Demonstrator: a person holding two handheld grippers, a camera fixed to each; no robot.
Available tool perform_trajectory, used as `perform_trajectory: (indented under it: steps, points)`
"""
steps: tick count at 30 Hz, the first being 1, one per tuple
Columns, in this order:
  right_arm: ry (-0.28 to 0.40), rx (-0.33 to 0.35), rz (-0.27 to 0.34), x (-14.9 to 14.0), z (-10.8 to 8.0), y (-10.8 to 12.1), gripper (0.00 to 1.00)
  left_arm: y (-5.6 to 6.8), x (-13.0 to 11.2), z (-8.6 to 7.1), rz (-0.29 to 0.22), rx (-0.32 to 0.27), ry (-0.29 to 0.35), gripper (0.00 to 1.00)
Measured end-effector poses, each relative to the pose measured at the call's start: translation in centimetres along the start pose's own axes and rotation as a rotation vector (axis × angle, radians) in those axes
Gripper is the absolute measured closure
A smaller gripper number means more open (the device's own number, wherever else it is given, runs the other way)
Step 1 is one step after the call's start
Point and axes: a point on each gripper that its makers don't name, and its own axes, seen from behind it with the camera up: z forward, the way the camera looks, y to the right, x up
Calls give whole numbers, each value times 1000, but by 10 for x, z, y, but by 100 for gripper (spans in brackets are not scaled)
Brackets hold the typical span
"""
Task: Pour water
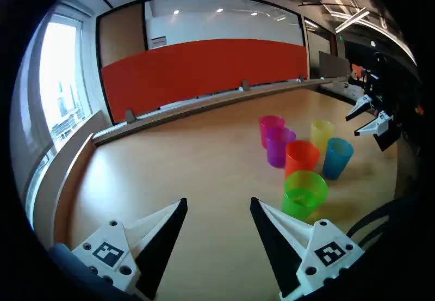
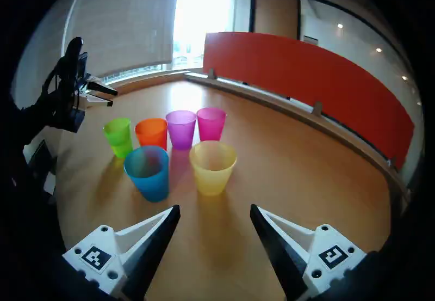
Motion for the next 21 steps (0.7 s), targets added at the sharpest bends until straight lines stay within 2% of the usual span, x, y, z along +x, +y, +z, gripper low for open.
perform_trajectory:
  steps: [4, 14, 21]
  points:
    - [42, -72, 40, 8, -9, 16, 0, -7, 12, -3, -44, 46, 60, 15]
    - [144, -237, 105, 24, -26, 45, 0, -17, 37, -10, -110, 162, 189, 15]
    - [239, -330, 163, 40, -38, 61, 0, -14, 57, -15, -184, 196, 291, 15]
